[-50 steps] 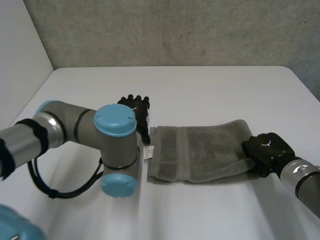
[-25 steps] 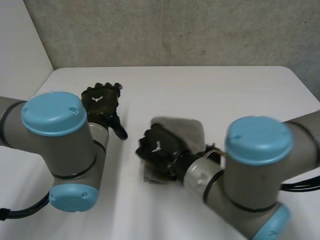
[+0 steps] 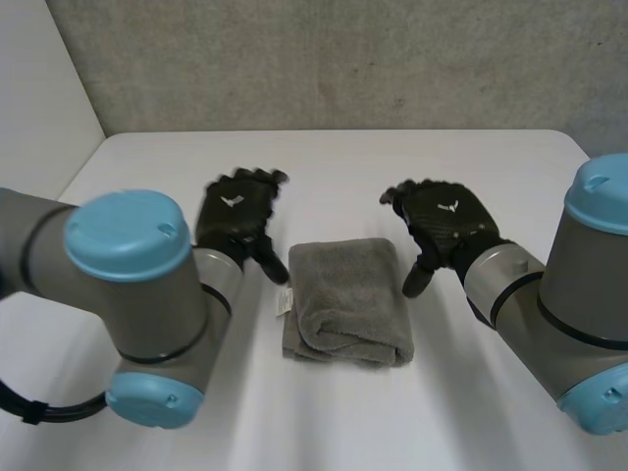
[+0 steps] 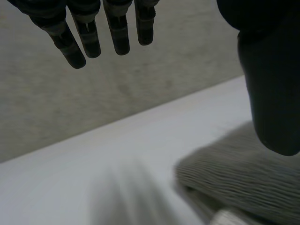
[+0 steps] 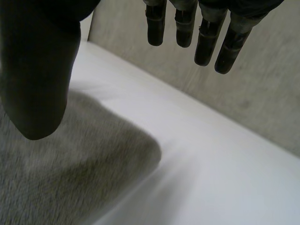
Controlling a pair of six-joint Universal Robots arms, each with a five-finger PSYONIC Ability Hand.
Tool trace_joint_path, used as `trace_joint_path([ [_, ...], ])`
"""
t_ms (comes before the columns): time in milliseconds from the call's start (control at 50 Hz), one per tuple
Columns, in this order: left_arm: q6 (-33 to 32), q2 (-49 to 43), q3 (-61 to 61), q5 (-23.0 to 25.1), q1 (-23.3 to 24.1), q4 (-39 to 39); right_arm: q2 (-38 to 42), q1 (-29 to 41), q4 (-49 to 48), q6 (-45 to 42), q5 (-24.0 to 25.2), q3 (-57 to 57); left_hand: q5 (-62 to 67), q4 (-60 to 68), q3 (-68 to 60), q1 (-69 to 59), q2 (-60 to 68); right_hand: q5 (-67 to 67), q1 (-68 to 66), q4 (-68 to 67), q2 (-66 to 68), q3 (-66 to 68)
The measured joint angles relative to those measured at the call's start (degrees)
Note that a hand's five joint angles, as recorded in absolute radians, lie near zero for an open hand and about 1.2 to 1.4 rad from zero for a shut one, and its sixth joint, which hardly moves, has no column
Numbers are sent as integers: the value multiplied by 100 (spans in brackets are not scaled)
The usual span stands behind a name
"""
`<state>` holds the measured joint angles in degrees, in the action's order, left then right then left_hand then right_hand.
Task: Fold the towel.
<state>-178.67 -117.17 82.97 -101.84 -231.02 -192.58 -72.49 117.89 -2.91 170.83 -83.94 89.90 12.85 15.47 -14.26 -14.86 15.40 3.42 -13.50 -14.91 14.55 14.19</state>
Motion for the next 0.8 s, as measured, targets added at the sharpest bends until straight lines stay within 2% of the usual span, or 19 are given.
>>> trace_joint_path([
  [160,-25,-619,-114,375,241,60,824,-94,-24,-20,294,-74,0,0,0,0,0,0,1,0,0,0],
  [300,-71,-1169,-170,398,242,91,1487,-46,-13,-30,325,-351,1,2,0,0,0,0,2,0,0,0],
  [420,-52,-1132,-208,380,189,207,1618,-22,15,-25,288,-547,0,2,0,0,0,0,2,0,0,0],
  [520,-25,-670,-270,369,149,349,1295,-16,74,-13,256,-682,0,2,1,0,0,0,2,0,0,0],
  [640,-3,196,-458,355,36,635,227,-65,267,199,138,-967,-1,2,12,0,0,0,3,0,0,0],
  [800,44,1224,-998,303,-397,1586,-924,-408,592,637,-512,-1263,-2,2,16,1,0,0,4,0,0,0],
])
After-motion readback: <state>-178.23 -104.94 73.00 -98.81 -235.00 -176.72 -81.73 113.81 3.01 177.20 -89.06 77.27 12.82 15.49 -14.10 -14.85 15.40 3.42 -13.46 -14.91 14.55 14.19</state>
